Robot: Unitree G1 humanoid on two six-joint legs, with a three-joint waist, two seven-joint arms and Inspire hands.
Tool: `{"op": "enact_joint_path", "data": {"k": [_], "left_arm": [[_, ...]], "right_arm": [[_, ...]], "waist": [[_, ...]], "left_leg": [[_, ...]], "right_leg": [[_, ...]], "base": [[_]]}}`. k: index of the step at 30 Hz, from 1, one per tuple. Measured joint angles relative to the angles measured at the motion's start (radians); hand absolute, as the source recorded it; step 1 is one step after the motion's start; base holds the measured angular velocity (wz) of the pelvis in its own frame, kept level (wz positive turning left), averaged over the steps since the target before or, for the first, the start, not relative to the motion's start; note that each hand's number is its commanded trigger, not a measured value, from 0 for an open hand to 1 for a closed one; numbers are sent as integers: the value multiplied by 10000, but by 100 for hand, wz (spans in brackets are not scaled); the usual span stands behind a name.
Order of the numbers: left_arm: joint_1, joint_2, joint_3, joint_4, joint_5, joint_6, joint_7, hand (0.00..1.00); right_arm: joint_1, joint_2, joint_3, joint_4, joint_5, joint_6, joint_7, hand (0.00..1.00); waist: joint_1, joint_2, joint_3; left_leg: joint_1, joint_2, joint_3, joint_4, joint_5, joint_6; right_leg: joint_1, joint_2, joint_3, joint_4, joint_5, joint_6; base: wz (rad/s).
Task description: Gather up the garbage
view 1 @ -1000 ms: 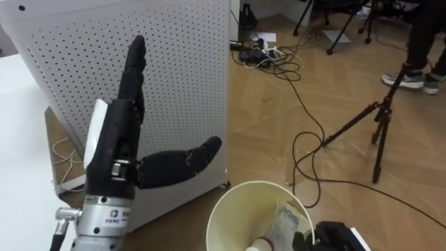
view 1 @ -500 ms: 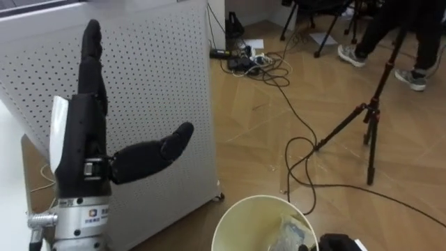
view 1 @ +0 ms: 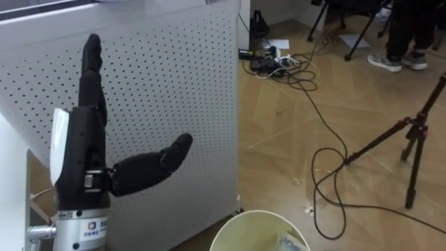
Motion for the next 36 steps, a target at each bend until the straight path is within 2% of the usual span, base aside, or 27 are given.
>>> {"op": "enact_joint_path", "data": {"k": [1,2,3,4,5,6,7,8,9,10,12,13,14,15,16,17,18,19,20,24,26,28,33,36], "left_arm": [[-88,7,6,-2,121,-3,15,0],[-153,49,7,1,127,-44,60,0],[-174,78,20,4,126,-63,103,0],[-209,84,17,17,116,-69,212,0],[-250,86,-6,20,118,-77,304,0],[-263,100,-23,25,127,-78,330,0],[-313,119,-117,35,138,-77,375,0],[-314,121,-203,36,140,-77,423,0],[-322,122,-410,73,131,-77,494,0],[-318,105,-587,135,130,-62,480,0],[-335,63,-803,115,134,-59,460,0],[-373,100,-779,83,125,-57,466,0],[-377,120,-754,89,124,-44,471,0],[-381,145,-759,92,122,33,451,0],[-436,134,-773,84,154,41,423,0],[-566,115,-774,6,331,54,436,0],[-550,128,-776,-70,365,48,469,0],[-401,156,-759,-197,482,28,597,0],[-397,171,-761,-196,653,19,752,0],[-394,177,-733,-200,780,22,881,0],[-393,176,-742,-202,925,21,885,0],[-395,203,-561,-232,1467,11,948,0],[-395,206,252,-861,2625,-71,1348,0],[-395,206,615,-1176,2917,-343,1577,0]], "right_arm": [[-6,-6,3,-28,-61,1,-9,100],[-10,-5,4,-105,-119,1,-13,100],[-13,0,5,-185,-167,1,6,100],[-15,-4,4,-331,-189,0,116,100],[-15,-17,4,-534,-190,0,239,100],[-14,3,11,-595,-219,-1,300,100],[-1,30,16,-695,-403,-3,407,100],[5,29,20,-714,-471,-3,425,100],[6,32,21,-723,-566,-2,418,100],[14,54,16,-713,-626,-2,388,100],[-11,14,16,-716,-823,3,325,100],[-122,8,25,-721,-854,3,326,100],[-183,7,33,-721,-853,4,352,100],[-213,22,39,-714,-842,5,403,100],[-218,72,-17,-712,-800,5,402,100],[-256,-1,-234,-715,-689,7,389,100],[-285,-52,-319,-691,-683,17,384,100],[-324,-33,-357,-707,-694,36,389,100],[-376,-11,-328,-719,-717,36,421,100],[-360,19,-339,-916,-717,35,415,100],[-362,34,-340,-934,-709,32,459,100],[-358,32,-368,-933,-720,32,589,100],[-272,-10,-464,-920,-856,32,861,100],[-216,-13,-471,-920,-1144,32,1082,100]], "waist": [[11,121,-4],[41,291,6],[30,345,24],[-29,439,64],[-167,582,116],[-273,597,110],[-446,594,100],[-544,578,88],[-594,559,78],[-628,545,54],[-573,625,-57],[-477,637,-66],[-465,631,-62],[-456,587,-34],[-551,471,12],[-575,490,-17],[-503,474,-14],[-281,415,-57],[-209,394,-49],[-269,415,-58],[-292,426,-65],[-289,499,-99],[-238,574,-108],[-238,619,-114]], "left_leg": [[232,22,33,3,-196,64],[501,61,-85,-120,-336,87],[646,60,-157,-233,-373,95],[916,87,-252,-516,-364,81],[1068,211,-418,-675,-354,64],[1123,227,-538,-776,-335,37],[1226,232,-777,-946,-286,-16],[1271,231,-898,-1023,-264,-35],[1438,222,-1109,-1182,-263,-74],[1661,206,-1330,-1393,-285,-165],[1927,290,-1769,-1785,-199,-382],[2016,415,-1827,-1953,-116,-520],[2011,471,-1824,-1884,-64,-607],[1708,538,-1811,-1383,-53,-843],[1416,547,-1893,-1831,64,-1001],[1016,617,-2101,-2657,917,-1109],[934,694,-1998,-2690,1269,-832],[1148,700,-1824,-2863,1291,-808],[1293,686,-1801,-2907,1290,-808],[1725,595,-2014,-3243,1284,-811],[1893,584,-2054,-3313,1276,-827],[2056,565,-2068,-3345,1260,-853],[2270,613,-2054,-3499,1250,-908],[2376,630,-2056,-3567,1236,-930]], "right_leg": [[-272,-83,75,701,736,-64],[-492,-21,187,1159,1284,-122],[-607,41,203,1219,1190,-116],[-949,289,213,1109,747,-167],[-1368,672,197,630,422,-246],[-1564,870,210,244,349,-228],[-1814,1203,222,-907,336,-270],[-1872,1328,227,-1574,369,-304],[-1868,1570,275,-2963,685,-399],[-1831,1815,431,-3802,1792,-569],[-1463,2084,443,-4310,1936,-772],[-1276,2224,403,-4596,2020,-867],[-1118,2266,420,-4793,2057,-915],[-726,2342,844,-5240,2118,-896],[-429,2360,1365,-5546,2165,-817],[-417,2382,1622,-5653,2156,-737],[-448,2387,1600,-5671,2113,-658],[-331,2366,1437,-5930,2111,-597],[-61,2355,1207,-6216,2124,-591],[490,2344,772,-6628,2139,-607],[640,2369,716,-6657,2142,-611],[854,2366,465,-6699,2147,-621],[1044,2435,478,-7042,2184,-679],[1168,2463,481,-7169,2192,-689]], "base": [[-5],[-9],[-6],[11],[21],[50],[51],[64],[56],[56],[35],[14],[22],[56],[85],[68],[22],[-11],[-11],[10],[4],[0],[-4],[0]]}}
